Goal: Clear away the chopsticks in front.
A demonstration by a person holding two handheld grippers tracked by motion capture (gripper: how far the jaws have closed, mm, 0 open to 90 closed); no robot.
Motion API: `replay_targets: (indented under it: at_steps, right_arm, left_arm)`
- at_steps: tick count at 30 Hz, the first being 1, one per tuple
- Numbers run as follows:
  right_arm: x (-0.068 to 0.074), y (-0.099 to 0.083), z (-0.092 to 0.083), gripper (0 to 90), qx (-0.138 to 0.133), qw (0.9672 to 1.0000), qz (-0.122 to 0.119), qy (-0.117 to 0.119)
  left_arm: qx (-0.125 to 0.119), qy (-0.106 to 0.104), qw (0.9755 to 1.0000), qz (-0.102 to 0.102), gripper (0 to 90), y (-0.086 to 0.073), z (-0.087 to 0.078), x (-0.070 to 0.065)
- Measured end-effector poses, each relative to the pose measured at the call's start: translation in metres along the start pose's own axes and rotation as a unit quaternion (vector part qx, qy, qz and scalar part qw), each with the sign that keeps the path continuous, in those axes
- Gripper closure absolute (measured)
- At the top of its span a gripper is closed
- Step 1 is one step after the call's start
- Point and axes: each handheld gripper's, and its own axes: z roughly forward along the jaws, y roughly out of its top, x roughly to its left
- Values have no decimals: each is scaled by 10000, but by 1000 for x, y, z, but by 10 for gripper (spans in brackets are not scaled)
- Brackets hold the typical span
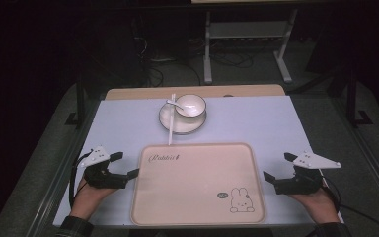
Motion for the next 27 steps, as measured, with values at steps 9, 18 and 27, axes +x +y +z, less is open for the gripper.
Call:
replay_targets:
  at_steps: [9,18,27]
  right_arm:
    - [2,-1,2,13,109,9999,-39,70]
    - [2,-2,0,13,60,10000,-3,63]
    - [1,0,-1,13,-56,10000,20,3]
  left_arm:
    - [350,-15,9994,47,72,20,19,5]
    - [626,-12,9980,15,72,38,40,12]
    - [728,28,9973,-36,76,59,59,14]
